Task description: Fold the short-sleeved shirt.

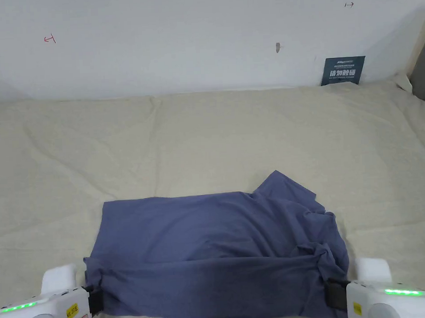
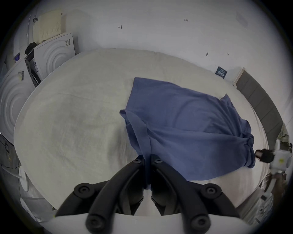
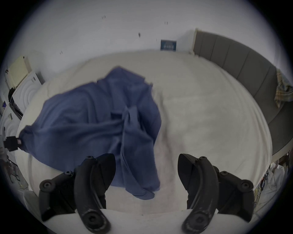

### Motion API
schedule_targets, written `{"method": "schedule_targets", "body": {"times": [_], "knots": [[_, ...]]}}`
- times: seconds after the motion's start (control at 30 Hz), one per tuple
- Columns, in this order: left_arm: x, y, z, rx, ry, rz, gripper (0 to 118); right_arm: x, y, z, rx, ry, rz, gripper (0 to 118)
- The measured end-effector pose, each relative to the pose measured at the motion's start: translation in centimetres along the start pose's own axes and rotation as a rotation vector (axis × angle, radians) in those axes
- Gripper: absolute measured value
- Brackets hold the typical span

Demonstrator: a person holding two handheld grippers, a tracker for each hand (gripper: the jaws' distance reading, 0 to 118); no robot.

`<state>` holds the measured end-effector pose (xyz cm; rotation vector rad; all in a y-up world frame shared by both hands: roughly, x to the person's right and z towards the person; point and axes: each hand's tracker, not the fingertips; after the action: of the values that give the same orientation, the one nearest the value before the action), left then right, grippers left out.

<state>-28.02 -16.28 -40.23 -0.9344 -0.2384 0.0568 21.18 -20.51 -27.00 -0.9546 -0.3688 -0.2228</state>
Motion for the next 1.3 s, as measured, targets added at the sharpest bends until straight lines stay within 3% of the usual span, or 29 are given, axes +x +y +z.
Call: {"method": "schedule_targets", "body": {"times": [0.07,0.1,0.17,0.2,0.23,0.27,0.5,0.7,1.0,1.07,1.1,1.13,1.17,1.2,1.23,1.27,1.3], "knots": [[-0.2,0.0,0.2,0.003,0.002,0.003,6,-0.1,-0.6,-1.3,-0.023,0.000,-0.008,81],[-0.3,0.0,0.1,0.001,0.003,0.004,6,-0.2,-0.8,-1.8,-0.038,-0.007,-0.009,70],[-0.6,-0.2,0.0,-0.011,0.005,0.012,6,-0.2,-1.0,-2.0,-0.049,-0.005,-0.004,64],[-0.7,-0.3,0.1,-0.013,0.003,0.015,6,-0.3,-1.1,-1.7,-0.056,0.013,-0.004,51],[-0.7,-0.5,0.1,-0.015,0.002,0.020,6,-0.4,-1.3,-1.5,-0.056,0.041,-0.017,17],[-0.8,-0.7,0.2,-0.020,0.000,0.026,6,-0.3,-1.4,-1.1,-0.049,0.046,-0.022,8],[-1.8,-2.1,2.0,-0.021,-0.008,0.076,6,1.2,-1.9,4.7,0.053,0.072,-0.004,7],[-3.8,-5.6,4.7,-0.075,-0.008,0.121,6,3.3,-4.6,8.3,0.047,0.113,-0.008,7],[-4.5,-12.1,2.2,-0.203,0.044,0.118,6,3.8,-10.7,3.9,-0.129,0.070,-0.035,7],[-4.2,-11.9,2.1,-0.195,0.045,0.133,12,3.6,-10.7,4.3,-0.103,0.065,-0.048,10],[-4.1,-11.5,2.3,-0.197,0.053,0.142,26,3.5,-10.2,4.8,-0.105,0.065,-0.048,18],[-4.0,-11.1,2.6,-0.200,0.046,0.157,26,3.4,-9.6,5.5,-0.101,0.061,-0.054,23],[-3.7,-10.7,3.3,-0.205,0.031,0.185,33,3.3,-9.1,6.3,-0.083,0.056,-0.056,27],[-3.6,-10.4,4.0,-0.194,-0.009,0.216,48,3.2,-8.4,7.4,-0.026,0.063,-0.058,38],[-3.4,-9.9,4.9,-0.158,-0.058,0.252,70,3.1,-7.6,8.6,0.030,0.086,-0.064,66],[-3.1,-9.1,6.1,-0.104,-0.106,0.282,74,3.0,-6.5,10.2,0.090,0.107,-0.063,81],[-2.5,-8.2,7.4,-0.046,-0.138,0.293,75,2.8,-5.3,11.9,0.157,0.122,-0.066,86]]}}
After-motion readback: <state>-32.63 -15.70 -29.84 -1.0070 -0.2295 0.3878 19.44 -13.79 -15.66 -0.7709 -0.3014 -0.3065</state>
